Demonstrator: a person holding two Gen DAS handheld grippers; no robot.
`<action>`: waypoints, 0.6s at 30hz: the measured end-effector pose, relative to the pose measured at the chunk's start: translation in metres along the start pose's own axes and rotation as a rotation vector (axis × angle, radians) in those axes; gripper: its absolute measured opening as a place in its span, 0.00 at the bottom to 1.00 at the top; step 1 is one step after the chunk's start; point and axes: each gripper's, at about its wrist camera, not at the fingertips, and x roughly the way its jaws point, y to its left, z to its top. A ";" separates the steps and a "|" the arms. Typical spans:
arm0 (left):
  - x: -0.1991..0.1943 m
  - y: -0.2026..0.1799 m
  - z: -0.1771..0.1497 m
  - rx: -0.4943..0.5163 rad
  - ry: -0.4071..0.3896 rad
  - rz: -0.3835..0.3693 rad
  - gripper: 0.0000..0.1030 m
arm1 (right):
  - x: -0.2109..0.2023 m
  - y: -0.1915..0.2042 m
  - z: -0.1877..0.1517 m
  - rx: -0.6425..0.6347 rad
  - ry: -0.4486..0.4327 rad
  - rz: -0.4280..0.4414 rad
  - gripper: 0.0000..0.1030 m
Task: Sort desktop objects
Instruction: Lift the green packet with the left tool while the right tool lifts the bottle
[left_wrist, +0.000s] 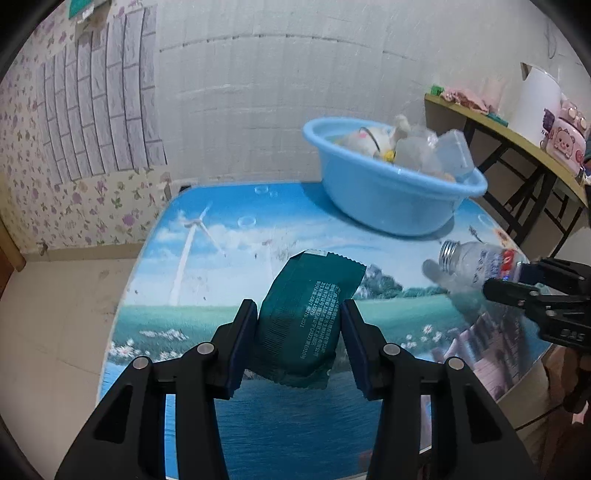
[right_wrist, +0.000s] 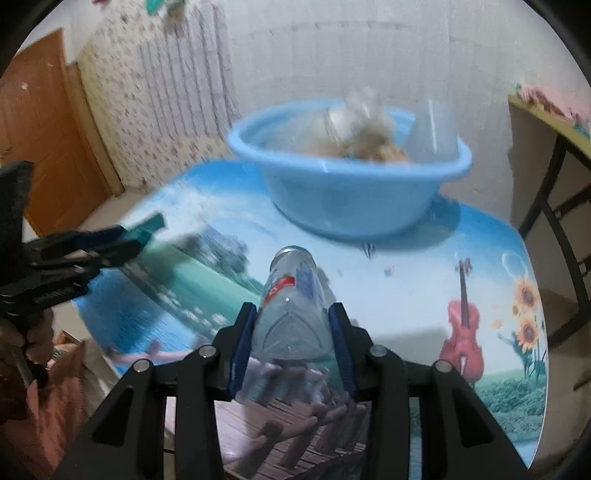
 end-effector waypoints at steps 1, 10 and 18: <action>-0.004 0.000 0.003 -0.005 -0.011 0.004 0.44 | -0.005 0.002 0.003 -0.010 -0.016 0.004 0.38; -0.036 -0.009 0.030 -0.018 -0.122 -0.014 0.44 | -0.036 0.006 0.025 -0.013 -0.138 0.016 0.38; -0.025 -0.023 0.052 -0.020 -0.136 -0.045 0.44 | -0.020 -0.019 0.053 0.041 -0.166 -0.014 0.38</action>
